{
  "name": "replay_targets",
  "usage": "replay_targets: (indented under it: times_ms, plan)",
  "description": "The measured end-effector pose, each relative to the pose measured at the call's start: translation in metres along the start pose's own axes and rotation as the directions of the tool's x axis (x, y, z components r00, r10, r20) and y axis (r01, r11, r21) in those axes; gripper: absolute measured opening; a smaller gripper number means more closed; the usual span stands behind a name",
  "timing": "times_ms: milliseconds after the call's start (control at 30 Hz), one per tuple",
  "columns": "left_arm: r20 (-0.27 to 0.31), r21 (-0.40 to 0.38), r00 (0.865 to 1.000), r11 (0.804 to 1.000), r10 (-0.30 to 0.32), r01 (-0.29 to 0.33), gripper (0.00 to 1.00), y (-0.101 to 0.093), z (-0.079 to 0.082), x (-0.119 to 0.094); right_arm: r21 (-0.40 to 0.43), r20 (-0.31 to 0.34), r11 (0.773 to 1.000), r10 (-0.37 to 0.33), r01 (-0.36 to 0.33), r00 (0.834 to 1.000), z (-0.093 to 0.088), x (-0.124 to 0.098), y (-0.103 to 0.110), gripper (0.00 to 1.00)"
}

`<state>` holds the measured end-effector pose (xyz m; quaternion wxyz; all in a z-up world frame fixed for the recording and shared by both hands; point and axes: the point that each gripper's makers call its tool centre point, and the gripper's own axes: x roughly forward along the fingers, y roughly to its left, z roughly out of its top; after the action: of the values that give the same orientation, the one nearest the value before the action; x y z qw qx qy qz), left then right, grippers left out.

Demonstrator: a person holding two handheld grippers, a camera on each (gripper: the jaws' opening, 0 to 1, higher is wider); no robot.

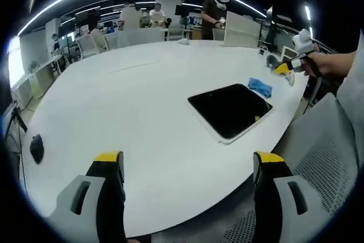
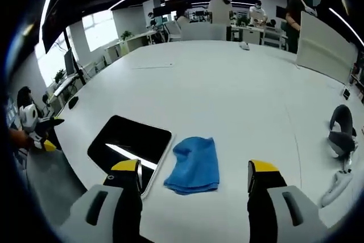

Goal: Wipe the mirror surface with the cleaning cloth until all visible marks leave the cleaned area.

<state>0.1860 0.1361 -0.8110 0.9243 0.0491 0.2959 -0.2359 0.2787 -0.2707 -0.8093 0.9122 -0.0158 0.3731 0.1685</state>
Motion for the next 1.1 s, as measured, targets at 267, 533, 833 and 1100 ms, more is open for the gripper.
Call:
replay_targets:
  times_ms: [267, 533, 833, 1100]
  plan:
    - [-0.004, 0.063, 1.000, 0.998, 0.028, -0.028, 0.92, 0.005, -0.004, 0.000, -0.007, -0.065, 1.000, 0.001, -0.001, 0.998, -0.020, 0.034, -0.003, 0.45]
    - [-0.001, 0.079, 0.999, 0.996, 0.049, -0.049, 0.92, 0.011, -0.005, 0.001, 0.022, -0.105, 1.000, -0.006, 0.008, 0.994, -0.029, 0.061, -0.003, 0.21]
    - [0.029, 0.113, 0.996, 0.990, 0.084, -0.087, 0.94, 0.017, -0.001, 0.001, 0.015, -0.160, 0.997, -0.070, 0.073, 0.985, -0.038, 0.077, 0.001, 0.04]
    - [0.038, 0.122, 0.997, 0.990, 0.062, -0.066, 0.95, 0.013, 0.001, 0.001, 0.045, -0.190, 0.989, -0.133, 0.144, 0.973, -0.038, 0.078, 0.004, 0.00]
